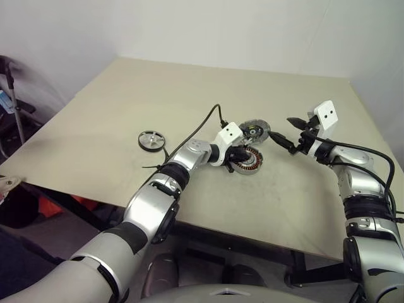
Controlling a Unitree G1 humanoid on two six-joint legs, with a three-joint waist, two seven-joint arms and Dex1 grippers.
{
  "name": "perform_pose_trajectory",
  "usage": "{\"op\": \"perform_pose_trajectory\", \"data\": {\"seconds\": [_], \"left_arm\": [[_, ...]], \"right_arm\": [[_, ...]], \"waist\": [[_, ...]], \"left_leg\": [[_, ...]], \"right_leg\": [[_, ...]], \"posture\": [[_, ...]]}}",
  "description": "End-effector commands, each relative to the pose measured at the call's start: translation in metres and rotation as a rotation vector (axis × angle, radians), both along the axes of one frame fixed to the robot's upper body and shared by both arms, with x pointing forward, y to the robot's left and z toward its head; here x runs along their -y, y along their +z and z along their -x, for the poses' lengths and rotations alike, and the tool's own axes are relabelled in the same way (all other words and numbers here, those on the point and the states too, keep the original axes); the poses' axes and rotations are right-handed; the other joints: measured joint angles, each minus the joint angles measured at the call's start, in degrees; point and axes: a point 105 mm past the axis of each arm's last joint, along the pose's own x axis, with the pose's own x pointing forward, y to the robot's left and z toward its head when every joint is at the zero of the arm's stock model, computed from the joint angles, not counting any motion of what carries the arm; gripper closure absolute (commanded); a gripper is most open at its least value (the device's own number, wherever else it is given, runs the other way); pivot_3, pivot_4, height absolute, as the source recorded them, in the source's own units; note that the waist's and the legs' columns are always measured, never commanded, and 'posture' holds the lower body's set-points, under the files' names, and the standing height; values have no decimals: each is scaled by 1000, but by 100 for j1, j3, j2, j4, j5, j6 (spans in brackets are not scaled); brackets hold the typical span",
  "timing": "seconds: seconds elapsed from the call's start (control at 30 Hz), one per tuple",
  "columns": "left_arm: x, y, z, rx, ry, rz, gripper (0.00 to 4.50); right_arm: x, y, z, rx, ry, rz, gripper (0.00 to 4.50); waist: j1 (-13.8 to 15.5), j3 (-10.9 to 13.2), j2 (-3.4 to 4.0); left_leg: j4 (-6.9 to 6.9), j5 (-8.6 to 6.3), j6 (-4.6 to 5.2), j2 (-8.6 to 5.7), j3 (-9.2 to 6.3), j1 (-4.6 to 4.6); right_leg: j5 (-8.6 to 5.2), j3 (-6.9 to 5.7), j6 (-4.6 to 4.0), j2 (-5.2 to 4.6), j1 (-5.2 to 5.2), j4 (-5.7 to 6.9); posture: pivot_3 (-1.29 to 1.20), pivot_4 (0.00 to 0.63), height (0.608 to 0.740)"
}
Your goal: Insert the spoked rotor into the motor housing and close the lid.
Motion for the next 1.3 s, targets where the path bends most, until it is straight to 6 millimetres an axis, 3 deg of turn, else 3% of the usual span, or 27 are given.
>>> {"op": "perform_pose_trajectory", "data": {"seconds": [0.03,0.13,0.33,0.43,0.53,0.63,0.77,0.9,1.03,1.3], "left_arm": [[2,11,-5,44,2,-2,3716],[-2,8,-9,39,44,-10,2717],[-5,16,-14,53,69,22,2717],[-7,36,-17,38,62,121,2717],[-25,63,-23,45,62,240,2717],[-47,77,-20,40,71,304,2717],[-92,72,-9,35,147,303,2717],[-133,61,-1,-3,284,306,2717],[-157,48,6,-43,408,314,2686],[-158,47,12,-51,478,353,2686]], "right_arm": [[0,26,-3,82,5,8,65],[-2,27,-4,84,10,8,65],[-5,26,-5,86,21,10,65],[-6,28,-2,89,33,6,65],[-12,36,7,103,83,-4,65],[-13,39,16,104,99,3,65],[-11,30,33,43,126,51,65],[-12,6,53,-80,181,63,65],[-31,-12,59,-149,221,28,1011],[-63,-14,47,-142,282,-1,3860]], "waist": [[0,0,0],[-1,0,0],[-3,0,0],[-3,0,0],[-4,5,6],[0,3,12],[-4,0,18],[-11,3,19],[-46,4,21],[-162,4,20]], "left_leg": [[0,0,0,0,0,0],[0,0,1,0,0,1],[0,1,0,0,0,6],[0,1,1,0,-1,4],[0,1,1,2,-1,2],[-3,1,1,6,0,5],[-5,-2,6,7,3,6],[-5,-1,2,8,3,6],[-5,-11,-24,5,3,31],[-21,-4,-38,5,2,60]], "right_leg": [[0,0,0,0,0,0],[0,0,0,0,1,0],[0,0,0,0,4,1],[0,0,0,0,4,0],[0,-1,0,0,0,2],[0,-1,-1,1,0,4],[-1,0,-2,0,2,0],[-3,1,1,1,2,-1],[-3,3,2,0,29,-7],[-22,3,35,1,54,-9]], "posture": [[0,0,740],[0,0,740],[0,0,740],[0,0,740],[0,0,740],[0,0,740],[0,0,740],[0,0,740],[0,0,740],[0,0,740]]}}
